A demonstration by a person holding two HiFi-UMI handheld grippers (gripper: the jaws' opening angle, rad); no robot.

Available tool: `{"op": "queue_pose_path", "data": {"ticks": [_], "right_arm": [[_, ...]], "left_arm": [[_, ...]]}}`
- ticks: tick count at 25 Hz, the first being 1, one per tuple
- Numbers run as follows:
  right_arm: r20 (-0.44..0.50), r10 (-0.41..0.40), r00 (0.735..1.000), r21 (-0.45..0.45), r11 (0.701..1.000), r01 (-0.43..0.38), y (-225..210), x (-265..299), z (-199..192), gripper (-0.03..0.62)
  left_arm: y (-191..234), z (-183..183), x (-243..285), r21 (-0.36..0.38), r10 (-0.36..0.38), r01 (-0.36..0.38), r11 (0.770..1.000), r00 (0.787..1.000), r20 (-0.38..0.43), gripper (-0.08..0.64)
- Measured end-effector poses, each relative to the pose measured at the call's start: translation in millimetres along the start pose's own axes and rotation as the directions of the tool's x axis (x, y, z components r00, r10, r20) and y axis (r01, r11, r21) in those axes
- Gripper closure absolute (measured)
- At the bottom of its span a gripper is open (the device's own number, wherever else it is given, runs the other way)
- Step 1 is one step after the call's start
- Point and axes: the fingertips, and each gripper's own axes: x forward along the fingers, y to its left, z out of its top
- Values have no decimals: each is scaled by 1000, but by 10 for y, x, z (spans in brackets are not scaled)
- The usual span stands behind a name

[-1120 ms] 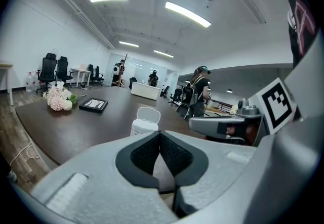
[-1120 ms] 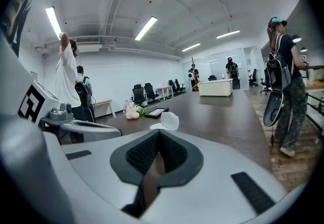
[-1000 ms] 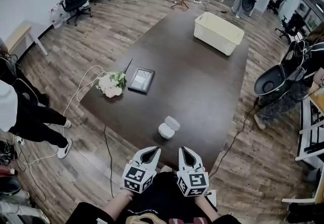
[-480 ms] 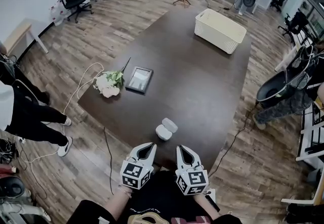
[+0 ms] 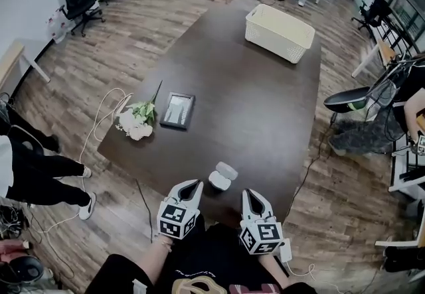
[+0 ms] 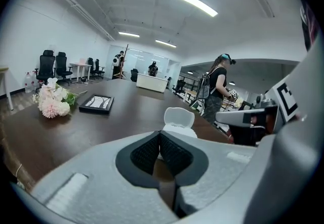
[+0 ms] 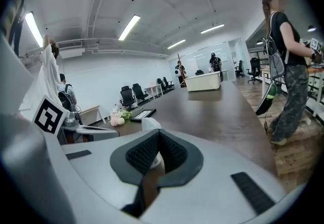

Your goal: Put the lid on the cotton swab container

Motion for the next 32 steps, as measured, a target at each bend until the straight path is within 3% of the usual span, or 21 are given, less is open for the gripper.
{"op": "queue_pose_path", "data": {"ticks": [8,11,13,17,21,24,28,31,32], "right_arm": [[18,-46,999,72,996,45,-46,234,153,584],[-4,-51,999,77,996,51,-120,385,179,584],[-11,-64,998,96,993,64,-188,472,215,584],[-11,-83,997,126,988,83,-275,575,285,584],[-28,-90,996,134,987,93,-304,613,266,583],[-49,-88,995,136,986,94,-301,607,210,584],[-65,-83,994,140,986,91,-285,565,156,584],[-80,-89,993,139,985,99,-293,517,93,584],[-86,-91,992,135,986,102,-303,523,86,584]], "left_arm": [[198,-27,207,29,-141,144,989,986,-90,552],[204,-123,237,59,-229,240,969,961,-158,532],[162,-177,246,72,-297,317,946,932,-206,436],[63,-255,278,162,-383,440,883,877,-292,394],[-28,-346,347,245,-449,551,798,814,-368,334],[-77,-417,430,259,-494,629,733,754,-433,310],[-111,-439,602,301,-505,681,667,711,-490,275],[-214,-520,629,267,-562,751,604,638,-526,275],[-233,-532,639,259,-575,764,591,624,-529,275]]}}
